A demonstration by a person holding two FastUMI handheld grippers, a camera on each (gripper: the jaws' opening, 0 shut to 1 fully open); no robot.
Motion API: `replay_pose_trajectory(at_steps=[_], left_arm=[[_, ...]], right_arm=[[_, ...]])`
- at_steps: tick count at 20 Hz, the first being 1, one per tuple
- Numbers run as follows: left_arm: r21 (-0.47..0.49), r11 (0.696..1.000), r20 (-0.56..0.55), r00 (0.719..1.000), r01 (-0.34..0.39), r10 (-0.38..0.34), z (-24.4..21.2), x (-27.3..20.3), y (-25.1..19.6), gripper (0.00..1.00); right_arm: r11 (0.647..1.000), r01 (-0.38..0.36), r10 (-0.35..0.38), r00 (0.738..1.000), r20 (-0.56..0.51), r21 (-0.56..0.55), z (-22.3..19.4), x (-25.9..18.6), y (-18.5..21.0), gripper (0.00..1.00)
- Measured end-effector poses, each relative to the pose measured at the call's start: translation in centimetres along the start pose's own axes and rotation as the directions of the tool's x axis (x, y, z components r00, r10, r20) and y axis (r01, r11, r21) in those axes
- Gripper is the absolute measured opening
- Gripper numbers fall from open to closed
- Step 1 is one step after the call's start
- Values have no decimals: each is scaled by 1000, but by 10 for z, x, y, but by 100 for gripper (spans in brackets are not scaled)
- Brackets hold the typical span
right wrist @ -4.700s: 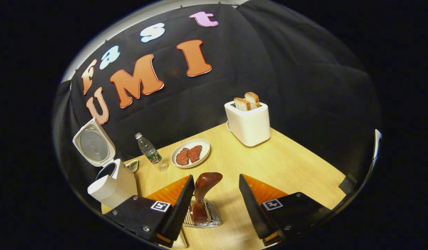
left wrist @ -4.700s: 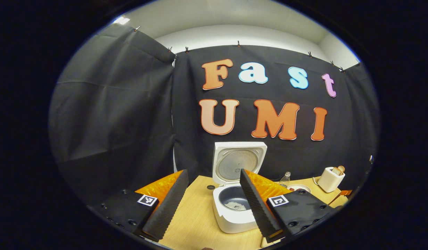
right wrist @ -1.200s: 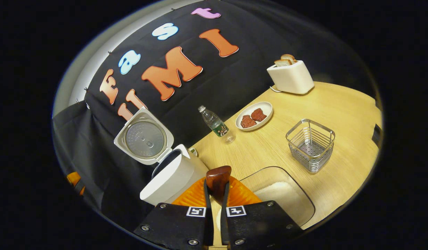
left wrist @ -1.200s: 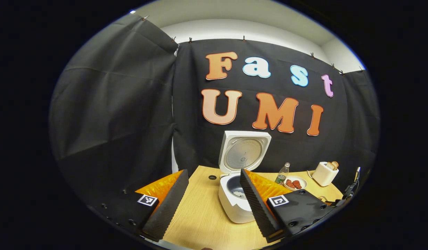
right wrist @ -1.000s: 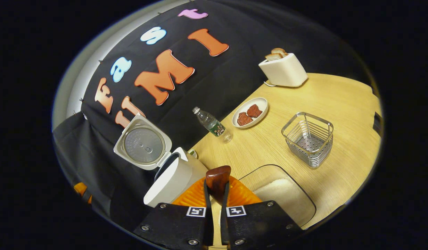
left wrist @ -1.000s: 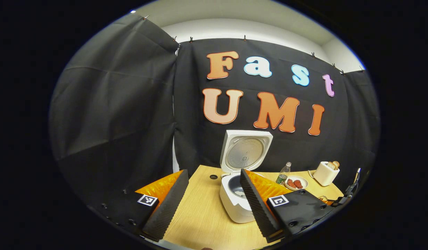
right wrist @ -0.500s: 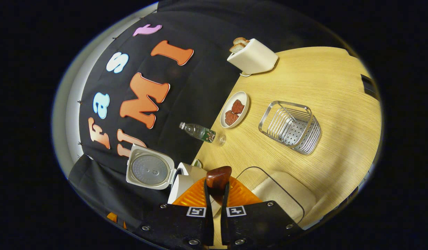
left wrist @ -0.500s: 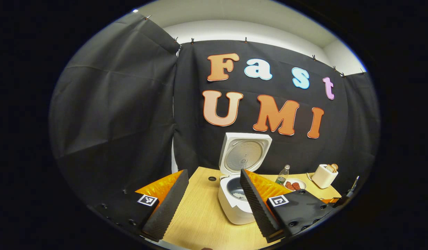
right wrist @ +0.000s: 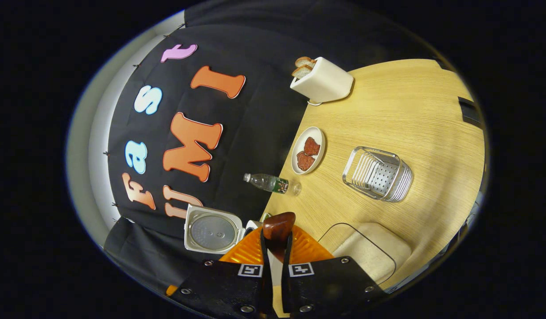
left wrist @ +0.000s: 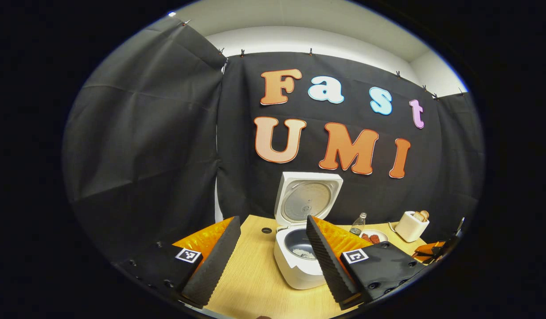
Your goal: Close the left gripper, press the button to open the rice cooker; take a wooden spoon from the chopstick holder with the right hand, scoop a spoonful of rice and pour it into the rice cooker, then put the wooden spoon back into the chopstick holder.
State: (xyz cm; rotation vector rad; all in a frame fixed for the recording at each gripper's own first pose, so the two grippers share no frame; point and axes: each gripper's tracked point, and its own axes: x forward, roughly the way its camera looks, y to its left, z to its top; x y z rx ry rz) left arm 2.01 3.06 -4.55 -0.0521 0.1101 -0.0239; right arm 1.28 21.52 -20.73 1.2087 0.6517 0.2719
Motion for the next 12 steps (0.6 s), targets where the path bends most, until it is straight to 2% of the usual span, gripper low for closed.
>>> replay_pose_trajectory(at_steps=[7,12], left_arm=[[13,1000,5,1000,5,-5,3,10,-7,100],[19,1000,3,1000,7,-7,3,16,-8,100]], right_arm=[[996,-81,80,997,15,39,14,4,58,7],[981,-166,167,986,2,97,18,21,106,7]])
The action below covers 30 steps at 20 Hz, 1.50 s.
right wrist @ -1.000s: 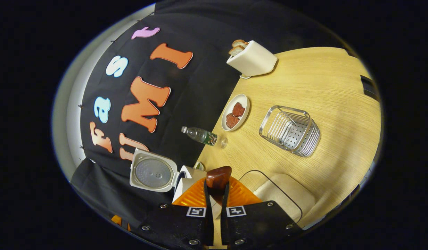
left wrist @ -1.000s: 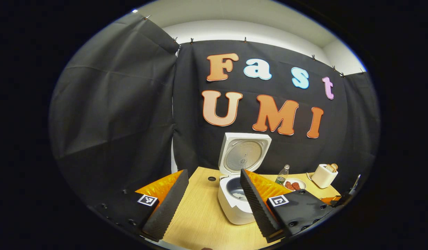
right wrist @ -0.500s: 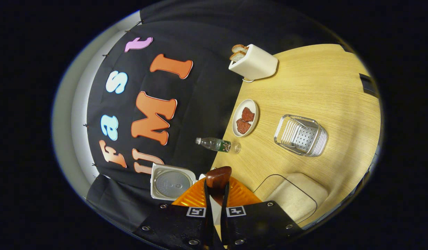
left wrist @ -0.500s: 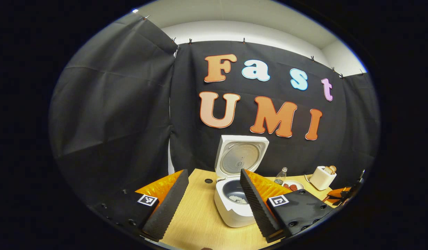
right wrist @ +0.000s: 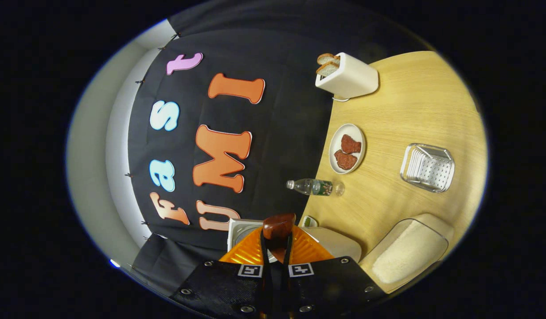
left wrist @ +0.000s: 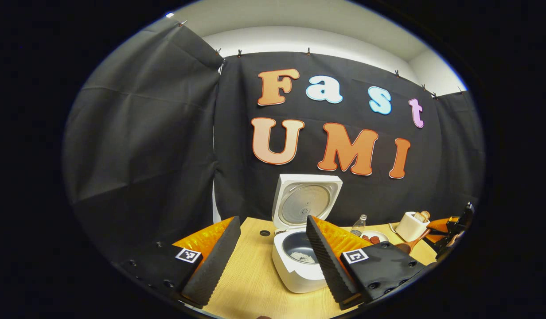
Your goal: Close the left gripper, press the button to open the rice cooker; take a wooden spoon from the chopstick holder with the right hand, scoop a spoonful of rice and pour it into the rice cooker, then put the wooden spoon back into the chopstick holder.
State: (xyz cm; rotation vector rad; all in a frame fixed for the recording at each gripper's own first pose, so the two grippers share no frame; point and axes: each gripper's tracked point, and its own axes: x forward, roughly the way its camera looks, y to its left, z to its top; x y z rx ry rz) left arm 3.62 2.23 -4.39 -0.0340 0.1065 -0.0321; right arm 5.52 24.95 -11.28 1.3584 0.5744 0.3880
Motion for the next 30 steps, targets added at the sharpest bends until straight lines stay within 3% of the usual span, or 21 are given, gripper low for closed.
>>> replay_pose_trajectory(at_steps=[10,21,30], left_arm=[[0,1000,-13,1000,-17,17,-2,8,9,100],[8,1000,-30,1000,1,-1,-8,26,5,100],[7,999,-12,999,-32,32,-4,27,16,100]], right_arm=[[999,-53,53,999,-8,5,-11,61,49,7],[985,-64,71,997,33,-161,-26,131,101,7],[942,-39,60,997,52,-332,-47,164,109,7]])
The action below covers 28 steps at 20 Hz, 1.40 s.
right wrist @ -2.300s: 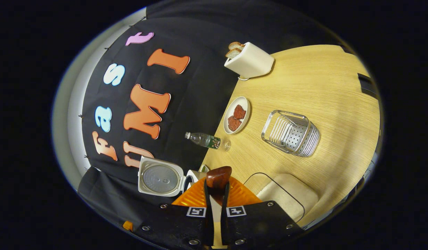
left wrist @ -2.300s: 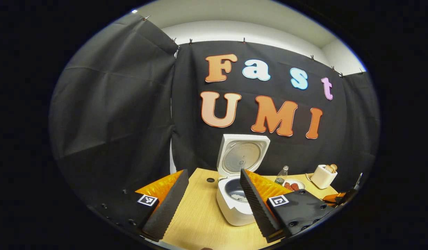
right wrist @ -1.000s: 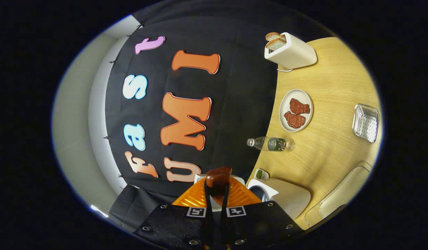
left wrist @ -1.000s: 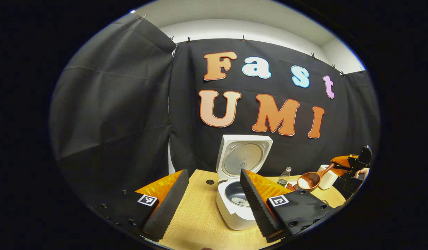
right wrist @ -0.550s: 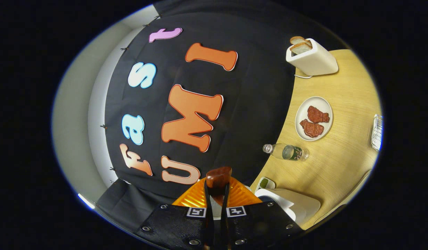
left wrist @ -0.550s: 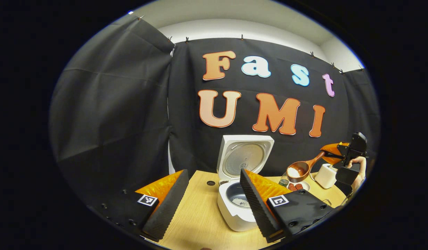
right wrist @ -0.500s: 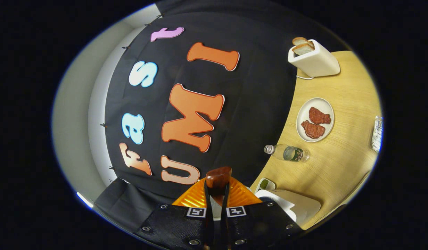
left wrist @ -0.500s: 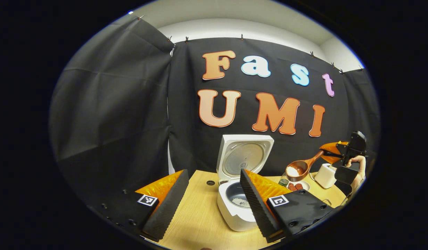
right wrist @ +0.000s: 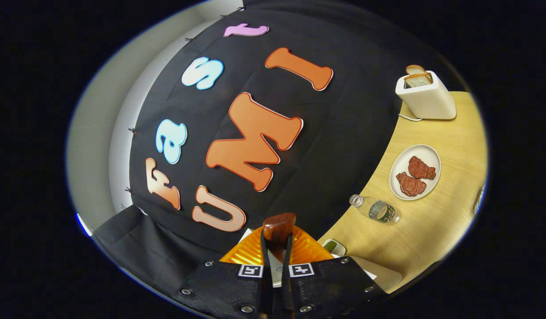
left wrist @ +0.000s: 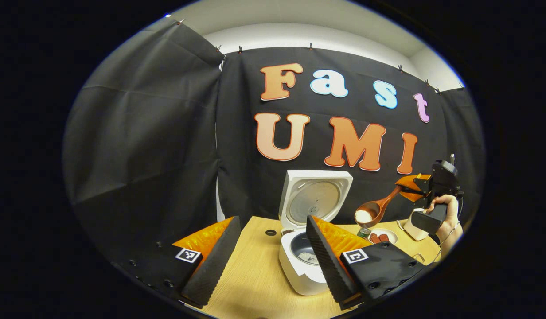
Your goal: Close the left gripper, press the button to open the rice cooker; take a wooden spoon from the chopstick holder with the right hand, scoop a spoonful of rice and pour it into the rice cooker, then put the wooden spoon back into the chopstick holder.
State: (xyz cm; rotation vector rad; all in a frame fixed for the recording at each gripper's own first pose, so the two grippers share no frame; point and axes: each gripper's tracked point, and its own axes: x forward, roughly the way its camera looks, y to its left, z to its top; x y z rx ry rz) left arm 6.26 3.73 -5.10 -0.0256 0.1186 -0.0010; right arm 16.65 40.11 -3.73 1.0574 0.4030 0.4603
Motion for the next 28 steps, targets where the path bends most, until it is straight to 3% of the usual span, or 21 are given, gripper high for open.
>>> replay_pose_trajectory(at_steps=[13,28], left_arm=[[7,1000,-15,1000,-1,1,-6,1,6,100],[-12,1000,-16,1000,17,-17,-7,-2,7,100]], right_arm=[[969,-48,42,999,-30,-242,-24,17,23,7],[922,-85,74,996,-41,-377,-37,20,45,7]])
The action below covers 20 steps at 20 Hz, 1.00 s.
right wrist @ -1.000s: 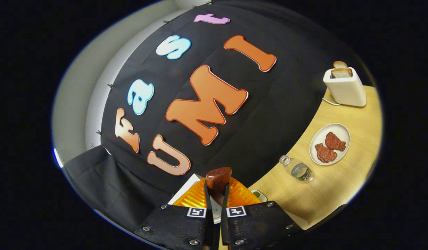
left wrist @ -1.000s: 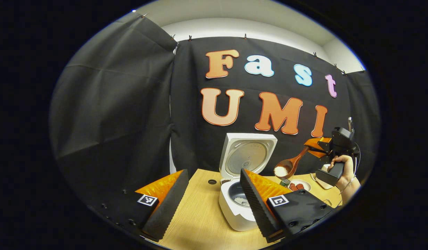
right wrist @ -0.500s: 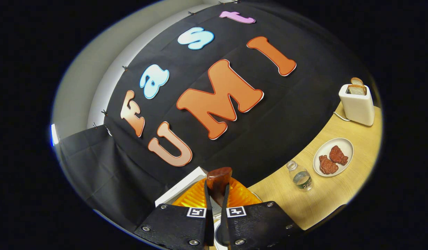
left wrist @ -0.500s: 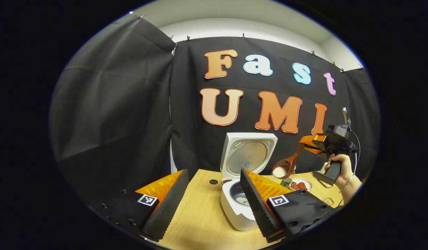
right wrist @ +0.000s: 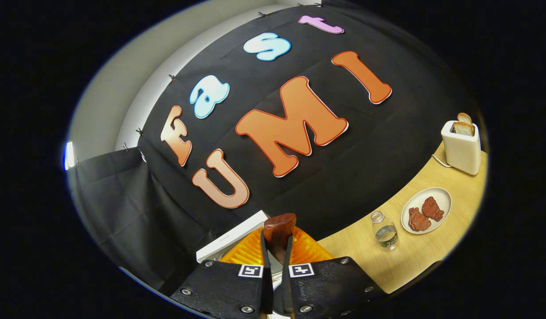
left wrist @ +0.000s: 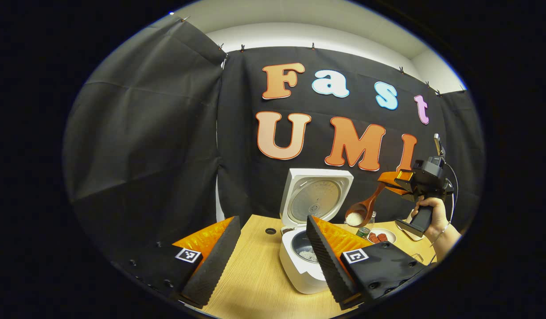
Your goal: Close the left gripper, press the button to open the rice cooker; take a wooden spoon from the chopstick holder with the right hand, scoop a spoonful of rice and pour it into the rice cooker, then put the wooden spoon back into the chopstick holder.
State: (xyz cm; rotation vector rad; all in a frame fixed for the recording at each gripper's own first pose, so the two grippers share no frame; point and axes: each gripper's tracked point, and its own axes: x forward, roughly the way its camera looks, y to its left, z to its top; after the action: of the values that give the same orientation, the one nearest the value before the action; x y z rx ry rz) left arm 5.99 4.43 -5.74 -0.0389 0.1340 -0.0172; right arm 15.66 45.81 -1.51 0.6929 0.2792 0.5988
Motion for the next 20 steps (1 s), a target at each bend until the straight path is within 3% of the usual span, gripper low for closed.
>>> replay_pose_trajectory(at_steps=[20], left_arm=[[-15,1000,1,1000,-16,16,-3,-9,15,100]], right_arm=[[963,-103,101,995,-18,-248,-22,-4,42,7]])
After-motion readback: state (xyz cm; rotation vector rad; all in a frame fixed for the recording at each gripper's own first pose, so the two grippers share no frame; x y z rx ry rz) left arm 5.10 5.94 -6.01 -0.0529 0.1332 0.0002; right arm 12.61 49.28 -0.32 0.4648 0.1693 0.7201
